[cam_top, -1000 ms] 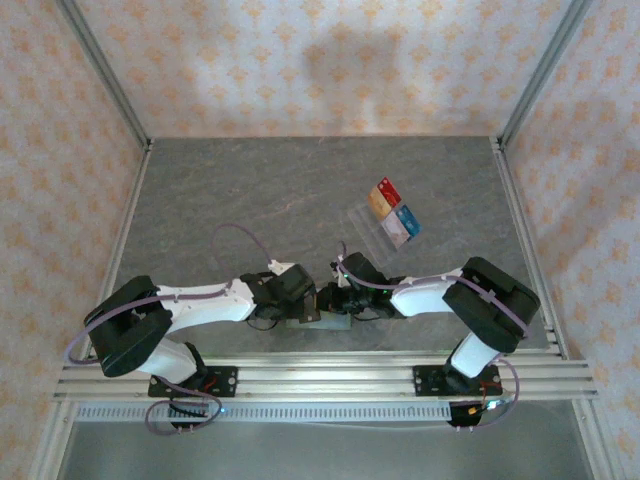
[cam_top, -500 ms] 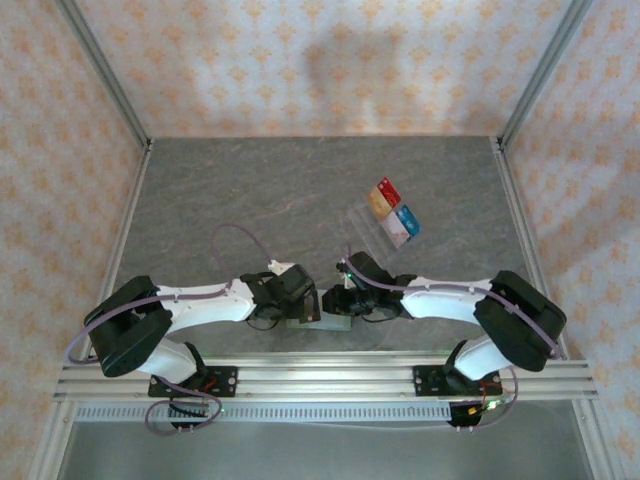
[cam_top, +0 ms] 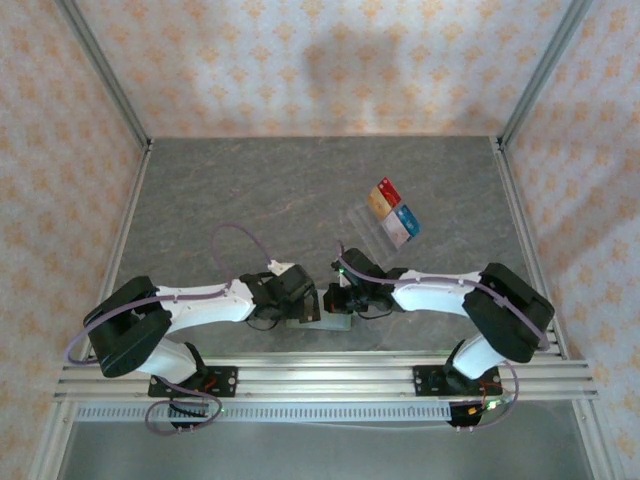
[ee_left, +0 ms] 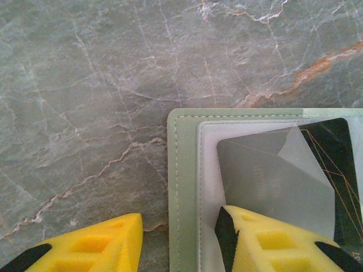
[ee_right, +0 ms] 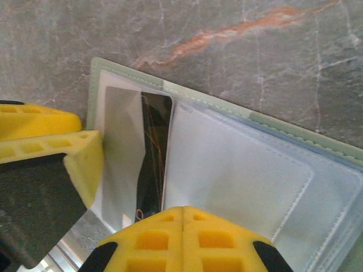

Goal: Put the credit cards into the card holder
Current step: Insert the credit card into the card slot.

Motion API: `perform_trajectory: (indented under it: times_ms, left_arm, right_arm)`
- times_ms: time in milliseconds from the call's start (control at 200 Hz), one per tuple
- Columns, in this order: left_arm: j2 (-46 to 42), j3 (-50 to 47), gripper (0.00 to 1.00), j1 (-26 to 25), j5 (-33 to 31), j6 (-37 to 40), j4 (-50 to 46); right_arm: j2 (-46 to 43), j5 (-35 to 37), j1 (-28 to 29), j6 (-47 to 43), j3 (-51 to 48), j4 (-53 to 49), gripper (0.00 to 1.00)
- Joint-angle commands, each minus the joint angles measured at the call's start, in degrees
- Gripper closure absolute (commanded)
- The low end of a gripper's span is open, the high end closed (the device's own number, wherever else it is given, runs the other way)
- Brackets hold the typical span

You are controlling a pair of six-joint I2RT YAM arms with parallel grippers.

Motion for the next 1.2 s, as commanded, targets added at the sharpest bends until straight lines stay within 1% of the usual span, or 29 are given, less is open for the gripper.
perform_trajectory:
  times_ms: [0,150,325,500,641,1131,1196]
  left_arm:
    - [1.6,-2.8,0.58,-1.4,2.2,-0.8,-4.6]
    - [1.7,-2.9,0.58,-1.4,2.3,-0.7,-4.4]
    - [1.6,-2.9,0.58,-1.4,2.3,-0.8,-4.3]
    - [1.6,-3.0,0.58,-1.4,2.4,-0.8,-4.2]
    - [1.7,-3.1,0.58,-1.4,2.5,-0.7,-3.9]
    - [2.0,-2.9,0.58,-2.1,2.6,-0.7,-3.5]
    - [1.8,-2.9,0.58,-2.2,2.6,-0.8,-3.7]
  right_arm:
    - [1.1,0.2,0.3,-0.9,1.2,-0.6,1.00]
    - [2.4,-0.8,1.1,-0.8,2.0,0.3,1.00]
    - [3.5,-0.6,1.9,-1.1,3.0,-0.4,1.00]
    - [2.7,0.8,2.2,-1.6,3.3,-2.1,1.00]
    - [3.4,0.2,2.3,-1.3,3.7,-1.7,1.00]
    - [4.8,-4.3,2.7,2.0,2.1,6.7,1.00]
    - [4.7,-4.7,2.8,2.4,1.5,7.6,0.99]
